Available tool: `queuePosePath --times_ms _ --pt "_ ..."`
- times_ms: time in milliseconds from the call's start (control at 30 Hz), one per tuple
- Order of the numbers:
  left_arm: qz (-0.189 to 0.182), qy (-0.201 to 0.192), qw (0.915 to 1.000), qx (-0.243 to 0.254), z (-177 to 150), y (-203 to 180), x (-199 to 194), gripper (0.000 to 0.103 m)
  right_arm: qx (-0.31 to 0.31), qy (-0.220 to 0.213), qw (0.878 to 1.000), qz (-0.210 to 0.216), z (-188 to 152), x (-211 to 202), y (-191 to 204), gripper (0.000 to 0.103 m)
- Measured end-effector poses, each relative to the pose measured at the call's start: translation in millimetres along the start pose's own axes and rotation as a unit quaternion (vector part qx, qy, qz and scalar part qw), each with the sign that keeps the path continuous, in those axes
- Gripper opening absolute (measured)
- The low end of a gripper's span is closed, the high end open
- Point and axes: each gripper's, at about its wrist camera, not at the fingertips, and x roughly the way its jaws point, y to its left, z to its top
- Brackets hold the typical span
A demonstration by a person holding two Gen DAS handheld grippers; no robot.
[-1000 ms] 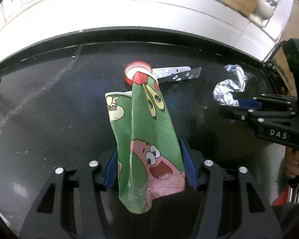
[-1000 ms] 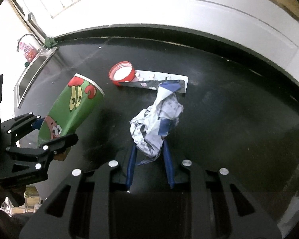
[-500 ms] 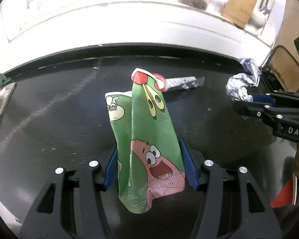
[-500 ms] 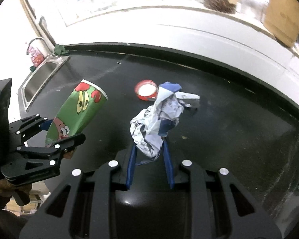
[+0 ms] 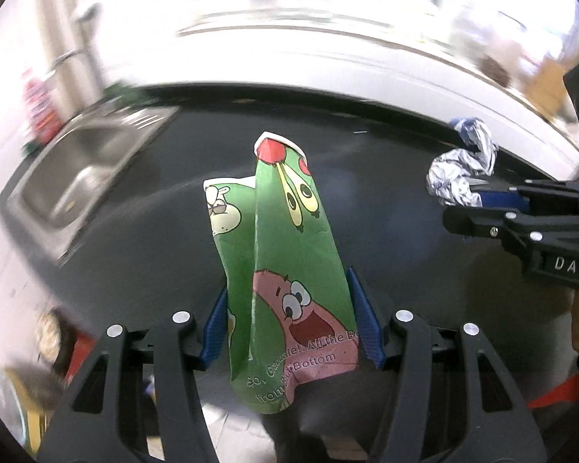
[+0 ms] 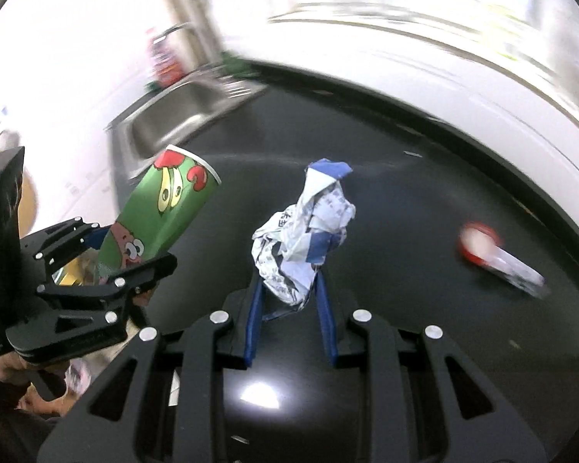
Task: Collect trash
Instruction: 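Carry drink pouch and foil toward the black bin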
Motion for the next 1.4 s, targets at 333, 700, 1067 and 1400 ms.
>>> queuePosePath --times_ms 333,700,1067,1400 --pt "0.102 0.033 0.9828 -0.150 -99 150 -38 0.056 -0.144 0.069 0.979 0.123 42 87 181 0.026" --pt "0.126 0.077 0.9538 -0.262 -192 249 -33 0.056 -0.221 0.161 0.948 0.163 29 183 316 0.026" --pt "0.118 0.098 0.9461 -0.285 -217 298 -6 0.056 -0.250 0.203 0.934 0.152 23 235 369 0.027" --pt "0.111 0.107 0.9420 -0.298 -232 321 17 0.077 -0.273 0.225 0.927 0.126 20 269 393 0.062"
